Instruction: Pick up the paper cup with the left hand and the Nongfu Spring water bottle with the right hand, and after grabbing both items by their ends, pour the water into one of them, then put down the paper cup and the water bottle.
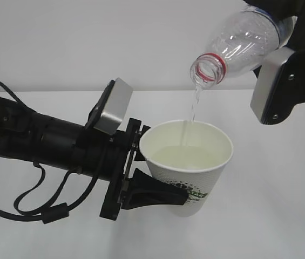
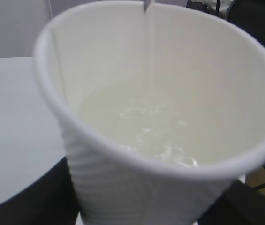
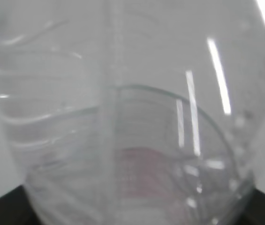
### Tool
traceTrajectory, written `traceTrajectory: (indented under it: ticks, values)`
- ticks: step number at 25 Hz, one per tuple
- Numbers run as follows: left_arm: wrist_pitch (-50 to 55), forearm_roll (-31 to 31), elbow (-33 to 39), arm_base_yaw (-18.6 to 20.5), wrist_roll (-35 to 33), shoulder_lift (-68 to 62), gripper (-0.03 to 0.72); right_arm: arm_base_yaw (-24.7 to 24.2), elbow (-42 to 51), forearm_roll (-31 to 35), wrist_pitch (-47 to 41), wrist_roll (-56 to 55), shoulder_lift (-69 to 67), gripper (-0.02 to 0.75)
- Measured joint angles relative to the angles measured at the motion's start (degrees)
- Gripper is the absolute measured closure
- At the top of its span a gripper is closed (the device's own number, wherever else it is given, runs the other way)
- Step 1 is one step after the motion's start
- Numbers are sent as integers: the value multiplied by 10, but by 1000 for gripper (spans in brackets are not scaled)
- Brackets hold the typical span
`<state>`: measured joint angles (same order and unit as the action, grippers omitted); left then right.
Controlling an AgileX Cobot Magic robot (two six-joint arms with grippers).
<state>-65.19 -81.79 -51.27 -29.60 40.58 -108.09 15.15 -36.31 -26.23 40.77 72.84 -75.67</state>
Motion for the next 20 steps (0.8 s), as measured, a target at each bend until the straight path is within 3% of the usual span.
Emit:
traceTrajectory:
  ticks: [20]
  values:
    - [1, 0, 0, 0, 0, 0, 197, 0, 0, 0, 5, 1, 0, 235]
